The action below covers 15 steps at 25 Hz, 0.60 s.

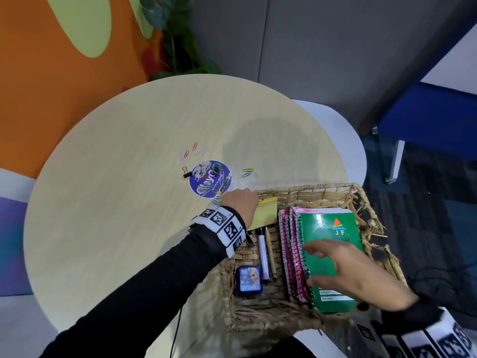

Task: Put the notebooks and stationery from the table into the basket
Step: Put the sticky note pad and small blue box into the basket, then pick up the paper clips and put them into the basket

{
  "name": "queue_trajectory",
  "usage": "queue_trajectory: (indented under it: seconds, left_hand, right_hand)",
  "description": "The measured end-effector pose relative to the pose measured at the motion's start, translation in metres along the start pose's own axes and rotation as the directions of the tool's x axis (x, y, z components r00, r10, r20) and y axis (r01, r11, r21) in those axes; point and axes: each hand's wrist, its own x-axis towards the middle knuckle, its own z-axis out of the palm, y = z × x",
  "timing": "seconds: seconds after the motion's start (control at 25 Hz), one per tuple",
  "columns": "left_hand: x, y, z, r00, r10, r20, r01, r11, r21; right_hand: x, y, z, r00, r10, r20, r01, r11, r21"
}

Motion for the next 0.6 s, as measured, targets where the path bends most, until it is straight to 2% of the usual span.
queue_trajectory:
  seconds: [0.12,0.2,0.28,0.36,0.44,0.52,0.6]
  left_hand:
    - [0.000,-0.008,0.000,0.998,-0.030,-0.061,0.021,0.991,-0.135]
    - [0.000,-0.027,-0.001,0.981,-0.097,-0.168,0.030,0.932,-0.362]
    - [0.002,-0.061,0.002,0.938,-0.235,-0.254,0.051,0.820,-0.570]
    - [0.011,-0.100,0.013,0.872,-0.389,-0.298,0.106,0.743,-0.660]
    - [0.026,-0.136,0.030,0.842,-0.470,-0.266,0.194,0.722,-0.664]
    - [0.045,-0.159,0.048,0.853,-0.486,-0.190,0.267,0.719,-0.641]
    - [0.062,-0.170,0.059,0.873,-0.468,-0.139,0.293,0.731,-0.617]
  right_hand:
    - [0.011,0.006,0.002,1.000,0.011,0.001,-0.011,1.000,-0.008]
    - [0.020,0.004,-0.004,1.000,0.007,0.003,-0.007,1.000,-0.014]
    - [0.035,-0.006,-0.021,1.000,-0.011,-0.020,0.011,1.000,-0.006]
    - [0.057,-0.022,-0.044,0.994,-0.081,-0.075,0.081,0.997,-0.009]
    - [0.092,-0.045,-0.068,0.979,-0.148,-0.138,0.146,0.989,-0.024]
    - [0.141,-0.070,-0.085,0.961,-0.221,-0.166,0.209,0.974,-0.085]
    - [0.198,-0.090,-0.089,0.960,-0.268,-0.075,0.248,0.946,-0.208]
